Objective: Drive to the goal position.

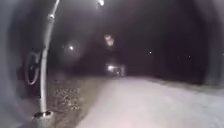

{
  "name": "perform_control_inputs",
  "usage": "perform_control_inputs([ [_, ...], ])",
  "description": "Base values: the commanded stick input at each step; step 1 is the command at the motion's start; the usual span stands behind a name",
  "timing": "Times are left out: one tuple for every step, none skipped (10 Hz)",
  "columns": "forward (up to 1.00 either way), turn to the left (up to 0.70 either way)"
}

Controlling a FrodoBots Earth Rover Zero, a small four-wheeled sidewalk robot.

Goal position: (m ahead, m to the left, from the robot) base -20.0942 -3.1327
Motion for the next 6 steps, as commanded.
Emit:
perform_control_inputs([
  [0.70, 0.00],
  [0.70, 0.00],
  [0.70, 0.00],
  [0.70, 0.00],
  [0.70, 0.00],
  [0.70, 0.00],
])
